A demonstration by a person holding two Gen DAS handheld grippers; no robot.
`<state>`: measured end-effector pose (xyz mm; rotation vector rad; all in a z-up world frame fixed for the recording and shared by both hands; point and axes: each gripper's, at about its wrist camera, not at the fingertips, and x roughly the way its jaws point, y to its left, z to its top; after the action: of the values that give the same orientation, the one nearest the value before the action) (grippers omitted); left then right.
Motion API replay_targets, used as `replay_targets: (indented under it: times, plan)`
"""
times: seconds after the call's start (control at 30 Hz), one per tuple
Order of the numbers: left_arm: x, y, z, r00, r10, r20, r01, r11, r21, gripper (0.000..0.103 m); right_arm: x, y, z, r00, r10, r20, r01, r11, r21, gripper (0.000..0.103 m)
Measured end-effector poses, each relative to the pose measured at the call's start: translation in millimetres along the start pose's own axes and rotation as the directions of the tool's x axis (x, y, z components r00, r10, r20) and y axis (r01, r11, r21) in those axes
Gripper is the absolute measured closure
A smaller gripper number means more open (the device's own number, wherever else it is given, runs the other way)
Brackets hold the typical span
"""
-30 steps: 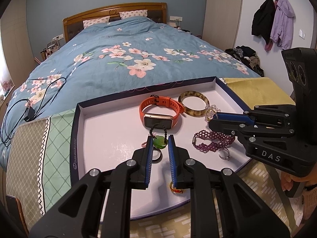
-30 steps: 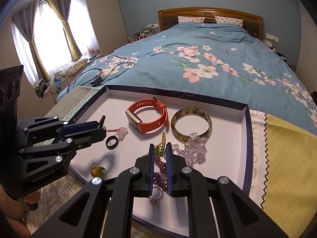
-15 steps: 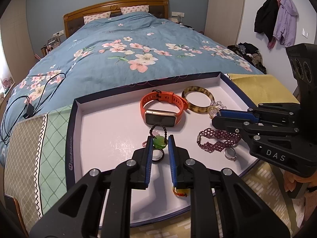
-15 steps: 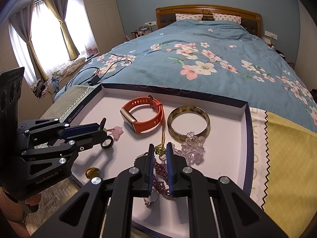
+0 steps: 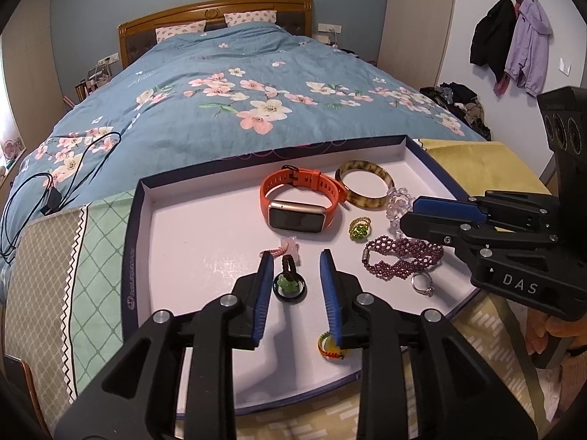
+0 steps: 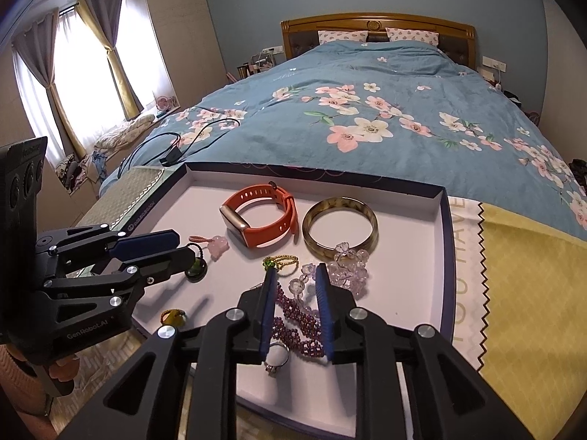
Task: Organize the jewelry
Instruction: 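Open both tools to release the rings and withdraw from the box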
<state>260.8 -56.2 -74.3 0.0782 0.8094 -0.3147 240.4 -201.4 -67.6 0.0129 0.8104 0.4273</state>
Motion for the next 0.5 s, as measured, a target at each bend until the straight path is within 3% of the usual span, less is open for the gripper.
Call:
replay_targets:
  times: [0.07,0.2,0.27,0.37,0.47,0.5]
  plan:
    - [-7.3,0.3,-0.3,1.000,0.008,0.017,-0.008,1.000,-0.001,0.071,-5.0,1.3,-0.9,1.000,-0.001,0.013,0.001,1.000,0.000,0.075]
    - [-25.6,-1.2,-2.4,0.998,0.013,0.057,-0.013,1.000,0.002,0.060,-15.2,3.4,-3.7,0.999,-0.009,0.036,0.009,1.000,-0.002,0.072]
    - [-37.1,0.2,-5.8,0.996,0.022,0.082,-0.022,1.000,-0.004,0.052,-21.4,4.9,-6.3,0.999,-0.016,0.051,0.016,1.000,-0.001,0.054]
    - [-53.3,2.8,-11.7,0.992,0.038,0.119,-0.036,0.999,-0.014,0.038,-35.5,7.5,-12.6,0.995,-0.036,0.093,0.036,0.999,0.003,0.039]
    - [-73.3,6.0,-21.0,0.985,0.051,0.164,-0.047,0.998,-0.030,0.016,-46.8,11.5,-20.1,0.991,-0.057,0.122,0.057,0.998,0.009,0.021]
    - [-80.2,7.5,-23.9,0.981,0.060,0.183,-0.054,0.998,-0.039,0.008,-50.3,13.2,-23.2,0.989,-0.068,0.133,0.067,0.998,0.008,0.020]
